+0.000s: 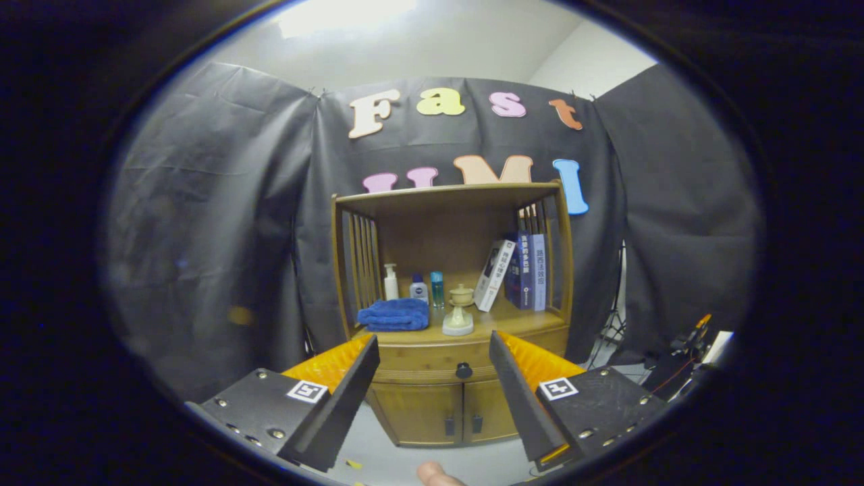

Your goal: Pull open the drawer, take out the items inside it, and place them on the countertop above the cabinet.

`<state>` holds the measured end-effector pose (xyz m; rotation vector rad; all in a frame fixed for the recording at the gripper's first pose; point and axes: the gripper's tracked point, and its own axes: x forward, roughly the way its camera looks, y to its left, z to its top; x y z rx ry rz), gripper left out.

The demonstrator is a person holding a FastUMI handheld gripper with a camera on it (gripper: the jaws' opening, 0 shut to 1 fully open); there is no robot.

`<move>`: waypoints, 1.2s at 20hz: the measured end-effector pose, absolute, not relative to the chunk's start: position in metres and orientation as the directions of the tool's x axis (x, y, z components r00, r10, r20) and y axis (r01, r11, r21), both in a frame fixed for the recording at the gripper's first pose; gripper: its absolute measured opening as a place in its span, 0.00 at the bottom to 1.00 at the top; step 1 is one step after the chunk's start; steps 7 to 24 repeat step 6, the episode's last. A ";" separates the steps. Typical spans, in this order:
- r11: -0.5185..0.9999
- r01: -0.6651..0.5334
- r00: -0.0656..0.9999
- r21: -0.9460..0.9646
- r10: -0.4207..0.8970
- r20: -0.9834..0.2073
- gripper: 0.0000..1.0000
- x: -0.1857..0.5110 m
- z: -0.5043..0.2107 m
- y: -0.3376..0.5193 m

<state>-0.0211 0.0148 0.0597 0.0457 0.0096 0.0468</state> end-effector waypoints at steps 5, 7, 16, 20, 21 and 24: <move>0.998 -0.030 1.000 0.050 0.030 -0.007 0.98 -0.019 0.057 0.008; 0.998 -0.030 0.999 0.055 0.030 -0.009 0.98 -0.018 0.055 0.007; 0.998 -0.030 0.999 0.055 0.030 -0.009 0.98 -0.018 0.055 0.007; 0.998 -0.030 0.999 0.055 0.030 -0.009 0.98 -0.018 0.055 0.007; 0.998 -0.030 0.999 0.055 0.030 -0.009 0.98 -0.018 0.055 0.007; 0.998 -0.030 0.999 0.055 0.030 -0.009 0.98 -0.018 0.055 0.007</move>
